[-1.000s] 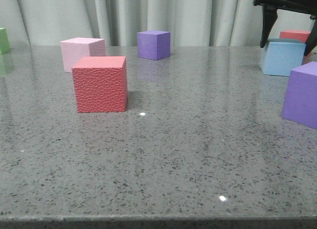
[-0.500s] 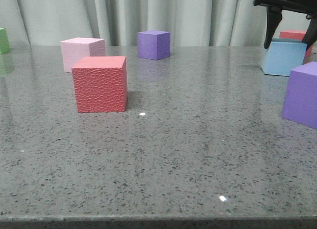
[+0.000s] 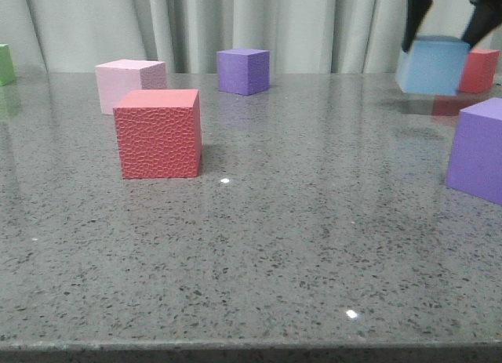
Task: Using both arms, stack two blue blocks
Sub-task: 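Lift the light blue cube with the right gripper toward the table center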
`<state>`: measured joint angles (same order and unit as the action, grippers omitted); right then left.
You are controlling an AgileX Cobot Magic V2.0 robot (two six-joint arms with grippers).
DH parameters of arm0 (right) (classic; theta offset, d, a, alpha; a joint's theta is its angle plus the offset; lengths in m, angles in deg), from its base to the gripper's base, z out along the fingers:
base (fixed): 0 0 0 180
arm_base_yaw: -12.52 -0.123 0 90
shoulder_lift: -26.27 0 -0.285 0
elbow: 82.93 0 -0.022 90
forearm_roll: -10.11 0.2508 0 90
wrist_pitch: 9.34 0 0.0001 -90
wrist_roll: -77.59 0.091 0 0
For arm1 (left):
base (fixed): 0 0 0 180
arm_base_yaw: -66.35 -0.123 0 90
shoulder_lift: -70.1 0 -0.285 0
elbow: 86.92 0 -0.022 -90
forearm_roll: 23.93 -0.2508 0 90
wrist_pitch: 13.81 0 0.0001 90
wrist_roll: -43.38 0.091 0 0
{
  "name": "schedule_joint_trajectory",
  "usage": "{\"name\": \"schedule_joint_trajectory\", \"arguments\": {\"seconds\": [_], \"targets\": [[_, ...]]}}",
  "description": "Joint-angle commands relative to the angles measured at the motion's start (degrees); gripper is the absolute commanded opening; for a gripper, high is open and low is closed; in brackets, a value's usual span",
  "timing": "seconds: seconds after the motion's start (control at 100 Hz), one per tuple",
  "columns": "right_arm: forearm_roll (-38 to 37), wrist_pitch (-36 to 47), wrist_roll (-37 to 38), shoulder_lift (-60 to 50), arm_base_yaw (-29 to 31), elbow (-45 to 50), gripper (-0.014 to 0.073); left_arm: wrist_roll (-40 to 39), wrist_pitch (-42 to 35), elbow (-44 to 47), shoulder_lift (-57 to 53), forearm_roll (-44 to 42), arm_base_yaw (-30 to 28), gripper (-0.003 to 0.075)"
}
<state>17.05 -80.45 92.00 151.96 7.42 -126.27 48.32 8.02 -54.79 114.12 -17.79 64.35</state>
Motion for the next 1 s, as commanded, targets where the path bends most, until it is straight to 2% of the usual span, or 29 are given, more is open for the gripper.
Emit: {"name": "schedule_joint_trajectory", "arguments": {"seconds": [0.0, 0.32, 0.53, 0.99], "targets": [[0.17, -4.67, -0.77, -3.46, -2.19, -4.05, 0.0451, -0.19, -4.23, -1.94, 0.25, 0.59, -0.05, 0.0641], [0.17, -4.00, 3.23, -3.46, -14.34, -6.97, 0.0451, -0.19, -3.99, -1.94, 0.25, 0.77, -0.05, 0.0641], [0.17, -0.82, 5.60, -3.46, -19.96, -6.97, 0.0451, -0.21, -3.90, -1.94, 0.25, 0.83, -0.05, 0.0641], [0.21, 1.75, 9.47, 0.76, -21.51, -6.97, 0.0451, -0.30, -3.90, -1.94, 0.25, 2.15, -0.05, 0.0641]]}}
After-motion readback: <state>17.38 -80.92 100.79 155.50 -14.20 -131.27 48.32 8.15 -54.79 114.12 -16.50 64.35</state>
